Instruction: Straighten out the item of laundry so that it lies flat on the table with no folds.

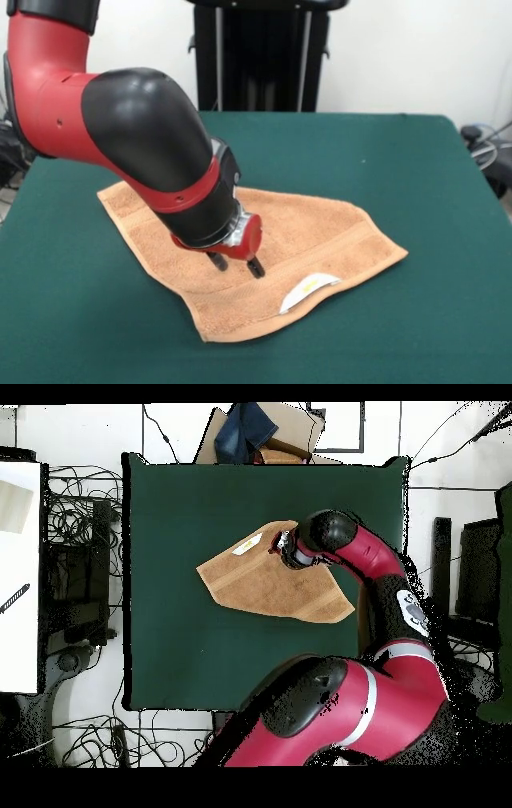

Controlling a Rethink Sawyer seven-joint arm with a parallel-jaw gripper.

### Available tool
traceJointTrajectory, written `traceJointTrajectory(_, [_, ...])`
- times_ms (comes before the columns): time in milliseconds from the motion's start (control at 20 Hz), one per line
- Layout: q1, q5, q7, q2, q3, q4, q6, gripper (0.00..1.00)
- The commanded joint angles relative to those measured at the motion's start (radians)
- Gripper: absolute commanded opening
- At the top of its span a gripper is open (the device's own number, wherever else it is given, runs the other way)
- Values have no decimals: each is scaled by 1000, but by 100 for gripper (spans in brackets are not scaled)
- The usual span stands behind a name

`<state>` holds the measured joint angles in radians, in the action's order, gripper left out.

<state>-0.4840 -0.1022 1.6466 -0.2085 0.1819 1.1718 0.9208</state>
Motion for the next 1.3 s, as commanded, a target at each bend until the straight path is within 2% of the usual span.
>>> traceJointTrajectory(50, [27,-19,96,33,48,-68,155,100])
traceJointTrajectory(300, [10,-1,60,101,48,-209,282,100])
traceJointTrajectory(600, [7,7,44,176,59,-347,375,100])
traceJointTrajectory(750, [-1,2,33,191,65,-320,333,100])
traceJointTrajectory(950, [-24,-12,17,209,83,-227,205,100])
traceJointTrajectory(1300, [-24,-15,11,248,82,-303,237,100])
